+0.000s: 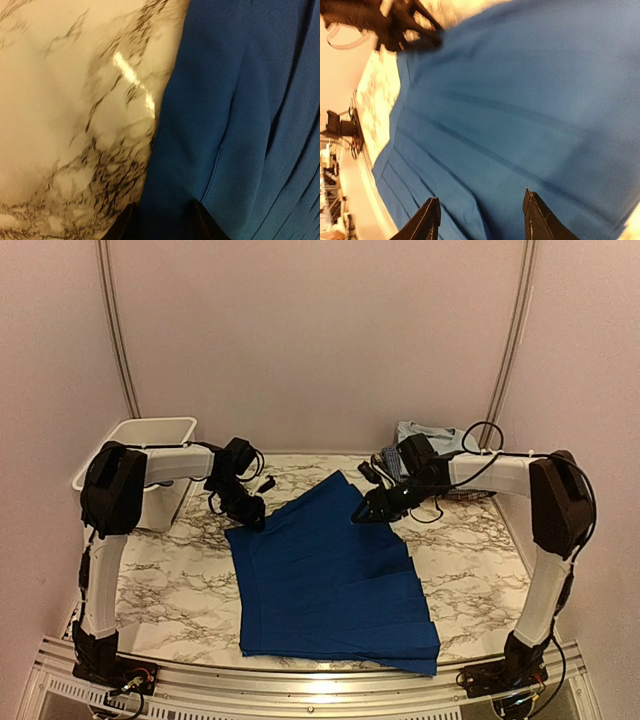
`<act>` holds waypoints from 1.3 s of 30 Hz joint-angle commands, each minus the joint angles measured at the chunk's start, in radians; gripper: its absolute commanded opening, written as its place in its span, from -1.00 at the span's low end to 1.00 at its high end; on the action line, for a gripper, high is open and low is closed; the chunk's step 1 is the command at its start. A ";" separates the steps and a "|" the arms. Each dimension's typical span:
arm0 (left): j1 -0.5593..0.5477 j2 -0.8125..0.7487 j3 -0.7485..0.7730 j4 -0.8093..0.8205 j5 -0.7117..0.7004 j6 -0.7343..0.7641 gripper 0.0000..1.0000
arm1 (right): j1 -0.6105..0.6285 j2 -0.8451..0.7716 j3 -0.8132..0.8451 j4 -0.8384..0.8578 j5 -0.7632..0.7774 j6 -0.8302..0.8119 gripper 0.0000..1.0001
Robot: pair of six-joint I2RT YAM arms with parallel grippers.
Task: Fold and stack the mixed laundry pile
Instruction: Move the flattened skirt to the center of the board.
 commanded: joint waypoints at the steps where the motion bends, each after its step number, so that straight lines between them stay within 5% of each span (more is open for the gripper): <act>1: -0.026 0.099 0.114 -0.050 -0.025 0.041 -0.29 | -0.022 0.105 0.175 -0.046 0.031 -0.064 0.04; 13: -0.038 0.193 0.286 -0.051 -0.077 0.045 -0.45 | 0.024 0.190 0.023 -0.033 0.094 -0.061 -0.07; 25: -0.072 0.146 0.300 -0.049 -0.005 0.123 -0.40 | 0.216 -0.098 -0.376 0.052 -0.022 0.101 -0.09; 31: -0.052 0.057 0.229 -0.044 0.001 0.110 -0.06 | 0.115 -0.121 -0.051 -0.089 0.065 -0.103 0.01; 39: -0.024 -0.022 0.109 -0.044 0.075 0.138 0.02 | -0.046 0.200 0.430 -0.205 0.259 -0.383 0.19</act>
